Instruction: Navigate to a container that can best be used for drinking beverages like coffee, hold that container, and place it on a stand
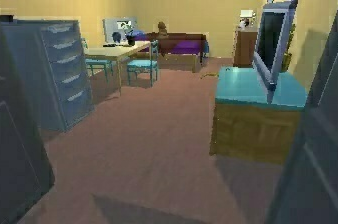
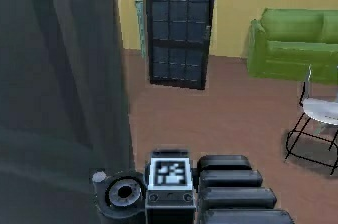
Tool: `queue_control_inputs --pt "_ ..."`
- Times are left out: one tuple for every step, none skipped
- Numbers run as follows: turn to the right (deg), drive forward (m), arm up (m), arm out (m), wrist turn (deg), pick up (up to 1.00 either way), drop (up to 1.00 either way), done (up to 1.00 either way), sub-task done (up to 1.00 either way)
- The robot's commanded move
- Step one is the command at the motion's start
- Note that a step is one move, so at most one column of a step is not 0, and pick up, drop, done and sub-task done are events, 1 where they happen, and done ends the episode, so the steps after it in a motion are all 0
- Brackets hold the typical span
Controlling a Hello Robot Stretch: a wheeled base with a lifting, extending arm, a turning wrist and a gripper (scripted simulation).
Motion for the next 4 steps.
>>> queue_control_inputs --pt "0.0 1.0 0.0 0.0 0.0 0.0 0.0 0.0 0.0" --pt "0.0 1.0 0.0 0.0 0.0 0.0 0.0 0.0 0.0" --pt "3.0 0.0 0.0 0.0 0.0 0.0 0.0 0.0 0.0" --pt "0.0 0.45 0.0 0.0 0.0 0.0 0.0 0.0 0.0"
